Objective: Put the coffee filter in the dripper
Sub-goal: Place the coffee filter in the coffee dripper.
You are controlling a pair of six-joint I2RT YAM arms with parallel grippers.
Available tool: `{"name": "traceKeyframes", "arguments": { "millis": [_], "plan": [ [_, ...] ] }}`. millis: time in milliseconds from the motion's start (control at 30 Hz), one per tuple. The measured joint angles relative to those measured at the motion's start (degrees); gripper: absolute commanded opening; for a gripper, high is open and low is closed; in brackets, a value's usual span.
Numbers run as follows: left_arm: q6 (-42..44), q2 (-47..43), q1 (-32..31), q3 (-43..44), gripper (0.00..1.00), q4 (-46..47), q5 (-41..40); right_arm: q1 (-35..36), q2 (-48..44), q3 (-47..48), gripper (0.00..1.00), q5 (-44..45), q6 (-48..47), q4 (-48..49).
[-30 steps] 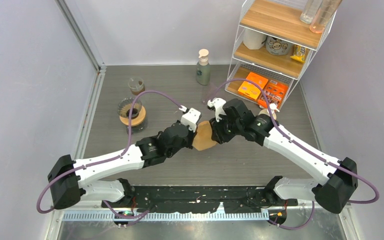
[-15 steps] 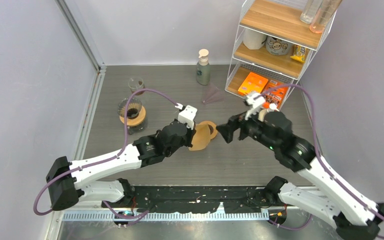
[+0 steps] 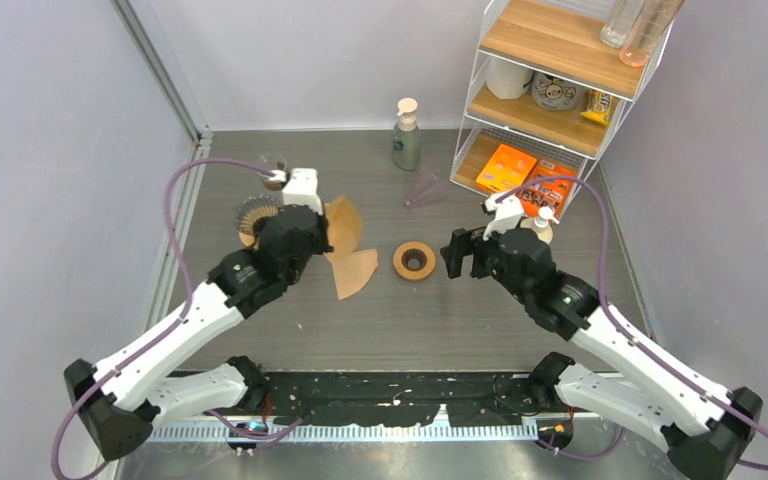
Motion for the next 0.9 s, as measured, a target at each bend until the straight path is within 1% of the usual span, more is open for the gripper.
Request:
{"name": "traceKeyframes", "arguments": {
  "millis": [133, 233, 333, 433, 500, 633, 900],
  "plan": [
    [-0.17, -5.05, 6.51, 1.73, 0.0, -5.44, -1.29, -1.88, 6.95, -0.35, 0.95, -2.34, 0.52, 0.0],
    [-1.11, -8.72, 11.87, 1.73, 0.0, -9.49, -1.16, -4.09, 10.32, -0.35, 0.96, -5.49, 1.18, 0.0],
    [-1.77, -11.21, 18.58, 1.73, 0.0, -12.61, 0.11, -6.14, 12.07, -0.35, 0.95, -8.92, 1.84, 0.0],
    [-1.75, -12.02, 25.79, 1.73, 0.0, -14.47, 2.84, -7.08, 12.2, -0.35, 0.95, -10.58, 2.14, 0.02],
    [-1.51, -11.39, 30.45, 1.75, 0.0, -15.21, 5.44, -7.1, 12.11, -0.37, 0.95, -11.13, 2.14, 0.04],
    [-0.9, -8.04, 36.83, 2.49, 0.0, -15.65, 10.93, -7.1, 11.43, -0.46, 0.95, -11.82, 2.12, 0.13],
    [1.29, 0.07, 44.59, 7.61, 0.0, -15.65, 20.94, -7.1, 11.08, -0.79, 0.96, -12.22, 2.03, 0.83]
  ]
}}
